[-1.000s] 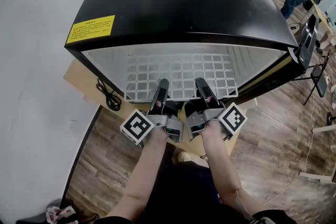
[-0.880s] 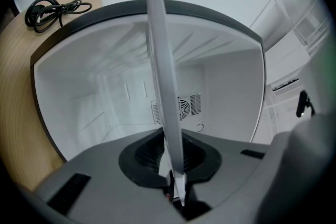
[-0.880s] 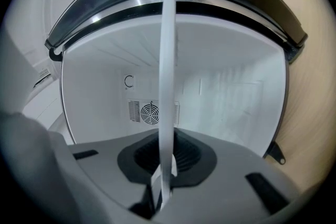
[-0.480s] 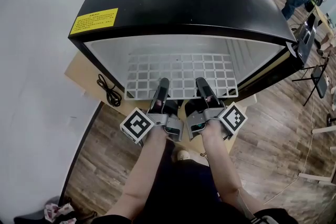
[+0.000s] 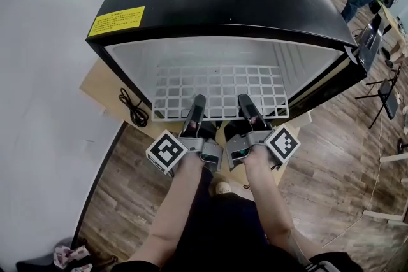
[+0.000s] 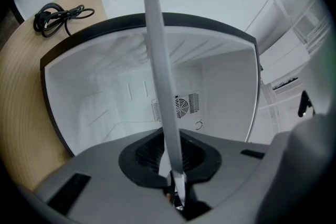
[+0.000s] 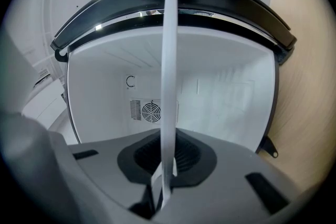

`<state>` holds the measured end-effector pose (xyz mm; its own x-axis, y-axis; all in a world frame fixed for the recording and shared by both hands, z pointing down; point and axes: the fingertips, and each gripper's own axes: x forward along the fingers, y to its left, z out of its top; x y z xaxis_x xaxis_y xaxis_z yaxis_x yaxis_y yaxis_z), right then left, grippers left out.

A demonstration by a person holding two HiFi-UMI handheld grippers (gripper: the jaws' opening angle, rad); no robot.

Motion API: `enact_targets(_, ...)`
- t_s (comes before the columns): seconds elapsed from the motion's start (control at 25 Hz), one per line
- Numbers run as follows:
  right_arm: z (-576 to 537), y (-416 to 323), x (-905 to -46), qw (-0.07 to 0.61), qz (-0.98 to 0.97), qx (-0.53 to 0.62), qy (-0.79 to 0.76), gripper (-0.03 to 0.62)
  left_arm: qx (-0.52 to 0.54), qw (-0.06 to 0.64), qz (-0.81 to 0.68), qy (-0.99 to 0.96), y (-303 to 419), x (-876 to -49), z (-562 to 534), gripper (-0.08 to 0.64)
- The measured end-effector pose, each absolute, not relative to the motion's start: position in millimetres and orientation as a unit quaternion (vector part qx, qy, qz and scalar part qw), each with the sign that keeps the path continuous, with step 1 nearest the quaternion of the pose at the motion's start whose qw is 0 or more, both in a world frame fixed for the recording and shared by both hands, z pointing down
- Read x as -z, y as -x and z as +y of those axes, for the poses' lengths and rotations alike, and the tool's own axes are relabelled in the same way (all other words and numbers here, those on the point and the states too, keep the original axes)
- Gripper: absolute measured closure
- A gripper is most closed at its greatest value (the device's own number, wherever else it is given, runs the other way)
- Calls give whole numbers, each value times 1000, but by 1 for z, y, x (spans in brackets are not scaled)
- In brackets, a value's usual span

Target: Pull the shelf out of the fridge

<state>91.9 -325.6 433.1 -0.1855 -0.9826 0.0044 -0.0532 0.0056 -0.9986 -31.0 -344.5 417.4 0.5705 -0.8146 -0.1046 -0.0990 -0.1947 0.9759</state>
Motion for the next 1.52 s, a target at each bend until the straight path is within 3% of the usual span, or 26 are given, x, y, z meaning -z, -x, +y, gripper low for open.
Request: enact_targets(1.52,-324,-92,-433,442,549,533,469,583,321,548,-338,-694,32,-419,-343,518)
